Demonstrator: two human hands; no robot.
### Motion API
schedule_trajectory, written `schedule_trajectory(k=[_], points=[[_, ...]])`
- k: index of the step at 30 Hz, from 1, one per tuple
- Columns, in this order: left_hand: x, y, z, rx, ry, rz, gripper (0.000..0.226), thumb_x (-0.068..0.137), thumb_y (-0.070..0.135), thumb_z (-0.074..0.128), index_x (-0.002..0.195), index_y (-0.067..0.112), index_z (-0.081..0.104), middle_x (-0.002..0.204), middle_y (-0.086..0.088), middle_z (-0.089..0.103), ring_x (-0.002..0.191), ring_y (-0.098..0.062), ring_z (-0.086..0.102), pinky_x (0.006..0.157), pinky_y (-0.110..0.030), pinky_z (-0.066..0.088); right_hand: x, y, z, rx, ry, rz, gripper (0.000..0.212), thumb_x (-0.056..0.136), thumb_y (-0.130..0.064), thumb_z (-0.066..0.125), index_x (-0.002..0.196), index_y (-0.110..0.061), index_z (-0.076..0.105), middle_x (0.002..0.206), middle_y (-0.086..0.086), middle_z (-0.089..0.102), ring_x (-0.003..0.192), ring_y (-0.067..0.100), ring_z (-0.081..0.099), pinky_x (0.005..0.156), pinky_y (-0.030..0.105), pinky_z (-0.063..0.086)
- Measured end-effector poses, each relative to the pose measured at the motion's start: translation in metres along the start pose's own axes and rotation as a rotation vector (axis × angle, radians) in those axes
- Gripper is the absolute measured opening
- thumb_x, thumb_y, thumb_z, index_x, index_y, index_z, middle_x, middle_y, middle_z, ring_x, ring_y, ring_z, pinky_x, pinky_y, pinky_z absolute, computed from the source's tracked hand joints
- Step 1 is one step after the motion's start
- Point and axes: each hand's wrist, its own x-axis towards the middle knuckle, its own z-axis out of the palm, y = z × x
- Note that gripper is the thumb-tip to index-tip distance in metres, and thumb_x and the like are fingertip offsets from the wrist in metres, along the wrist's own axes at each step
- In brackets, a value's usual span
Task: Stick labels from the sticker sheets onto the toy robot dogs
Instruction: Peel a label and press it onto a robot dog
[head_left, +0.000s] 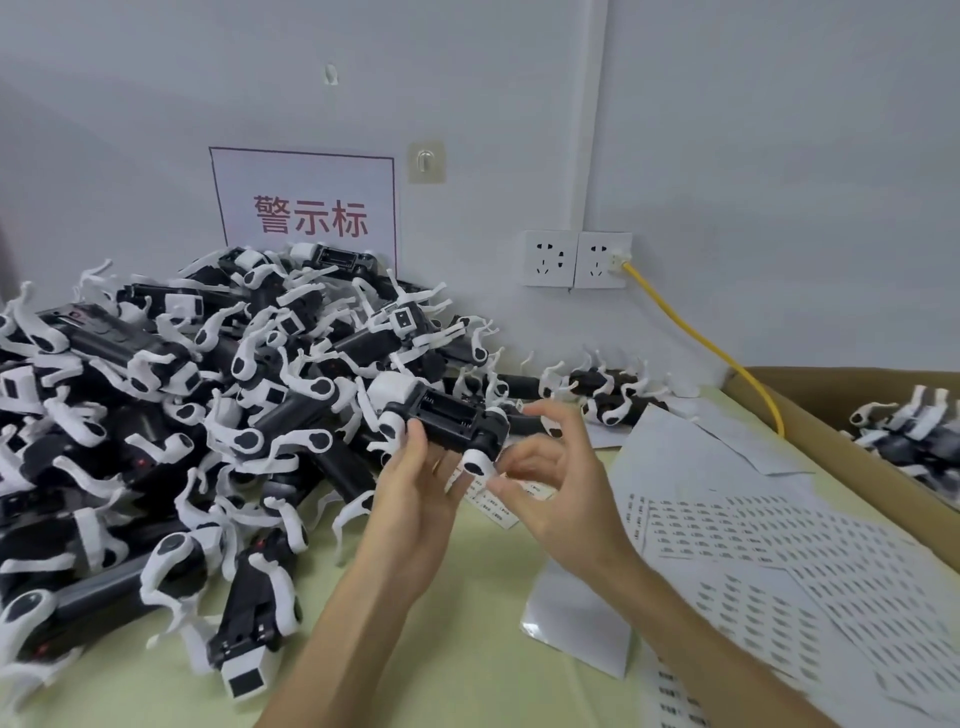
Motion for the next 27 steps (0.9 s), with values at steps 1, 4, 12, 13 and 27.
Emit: schedule_trajectory(k=[1,4,12,13,27], points=[[-0.001,0.0,0.001,0.009,0.015,0.005,0.047,0.096,0.044,0.052,0.122,0.008,0.065,0.129,-0.015,0.059,0.123,-0.03,0.058,0.111,-0.048,0.04,0.0,0.0,-0.002,-0.023,0.037,-0.027,0.061,0.081,-0.015,0.081,0.125,-0.038,0.047,0.087,-0.003,0.068,0.091,0.023,0.07,0.087,0.035,0.058],[-0.005,0.0,0.004,0.095,-0.015,0.035,0.062,0.095,0.044,0.052,0.135,-0.002,0.06,0.134,-0.018,0.067,0.123,-0.03,0.065,0.099,-0.044,0.053,0.003,-0.001,-0.01,0.002,0.113,-0.043,0.054,0.081,-0.023,0.078,0.126,-0.032,0.049,0.096,-0.007,0.063,0.101,0.023,0.065,0.09,0.039,0.055],[-0.015,-0.008,0.012,0.263,-0.183,-0.019,0.034,0.099,0.037,0.058,0.115,0.014,0.077,0.123,-0.012,0.074,0.108,-0.02,0.072,0.071,-0.025,0.057,0.004,-0.002,-0.013,0.063,0.065,0.071,0.061,0.078,-0.024,0.078,0.13,-0.029,0.047,0.099,-0.007,0.07,0.103,0.013,0.069,0.092,0.022,0.049],[-0.016,-0.009,0.012,0.295,-0.192,-0.014,0.03,0.098,0.037,0.058,0.106,0.017,0.08,0.12,-0.013,0.075,0.108,-0.021,0.072,0.073,-0.025,0.057,0.004,-0.001,-0.013,0.064,0.075,0.082,0.06,0.078,-0.025,0.078,0.13,-0.028,0.048,0.097,-0.005,0.07,0.1,0.013,0.068,0.091,0.024,0.049],[-0.017,-0.013,0.011,0.491,-0.319,0.027,0.035,0.098,0.028,0.057,0.115,0.001,0.073,0.107,-0.011,0.078,0.092,-0.018,0.075,0.073,-0.025,0.059,0.007,-0.005,-0.019,0.429,0.048,0.389,0.055,0.075,-0.027,0.075,0.126,-0.022,0.056,0.076,-0.005,0.059,0.082,0.013,0.062,0.083,0.031,0.049]])
